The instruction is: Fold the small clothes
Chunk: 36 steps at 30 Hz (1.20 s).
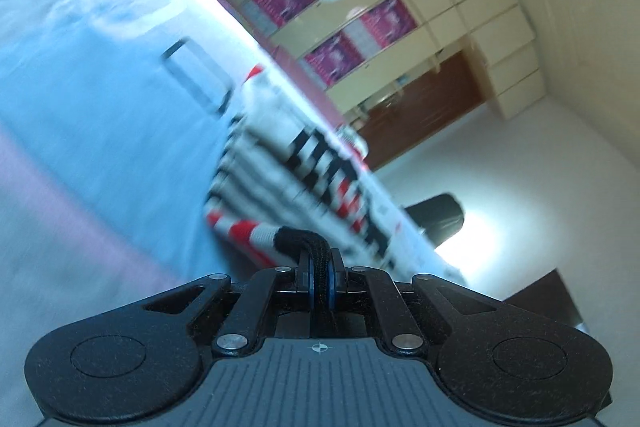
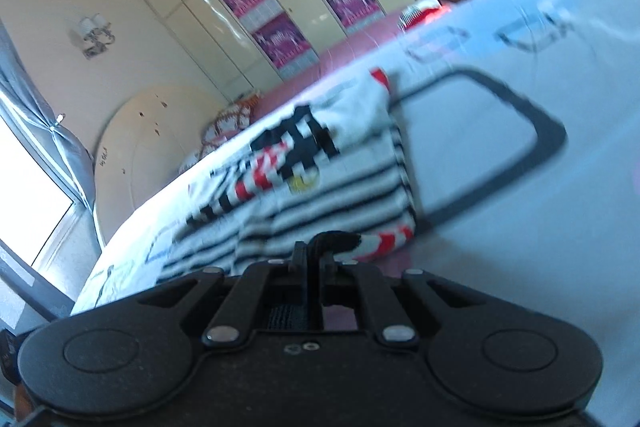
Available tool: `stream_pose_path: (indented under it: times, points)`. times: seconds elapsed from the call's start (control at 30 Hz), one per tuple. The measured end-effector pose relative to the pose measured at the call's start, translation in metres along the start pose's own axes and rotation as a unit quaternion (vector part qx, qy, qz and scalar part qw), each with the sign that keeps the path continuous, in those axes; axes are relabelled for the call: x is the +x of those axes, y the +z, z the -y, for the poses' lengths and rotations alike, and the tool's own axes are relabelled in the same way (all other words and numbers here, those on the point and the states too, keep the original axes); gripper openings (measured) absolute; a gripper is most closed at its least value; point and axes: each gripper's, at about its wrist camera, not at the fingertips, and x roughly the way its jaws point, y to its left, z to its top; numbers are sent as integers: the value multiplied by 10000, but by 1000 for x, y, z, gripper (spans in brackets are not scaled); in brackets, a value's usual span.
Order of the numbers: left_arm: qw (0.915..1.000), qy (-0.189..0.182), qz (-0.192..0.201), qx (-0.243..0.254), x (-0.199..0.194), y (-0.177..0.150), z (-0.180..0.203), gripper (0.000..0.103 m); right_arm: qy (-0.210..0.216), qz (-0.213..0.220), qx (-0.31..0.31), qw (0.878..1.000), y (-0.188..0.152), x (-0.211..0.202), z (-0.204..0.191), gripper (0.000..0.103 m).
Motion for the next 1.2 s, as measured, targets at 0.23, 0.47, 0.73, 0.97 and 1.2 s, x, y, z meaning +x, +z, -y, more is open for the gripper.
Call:
stream_pose_path:
  times: [0.23, 0.47, 0.73, 0.97, 1.2]
  points:
    - [9989, -241, 357, 182, 48, 55, 34, 6, 101, 311, -404, 9986, 59, 25, -18, 6]
    - [9985, -50, 397, 375, 117, 112, 46, 6, 184, 288, -518, 9981, 123, 85, -20, 6]
    - [9979, 309, 41, 561, 210, 161, 41, 6, 344, -38, -167, 9993, 164, 179, 9, 6]
    - [9962, 739, -165, 437, 282, 187, 17, 6, 395, -394, 275, 9981, 190, 262, 46, 6]
    - [9959, 728, -182, -503, 335, 195, -29, 13, 249, -221, 1118, 9932, 196, 320, 93, 43]
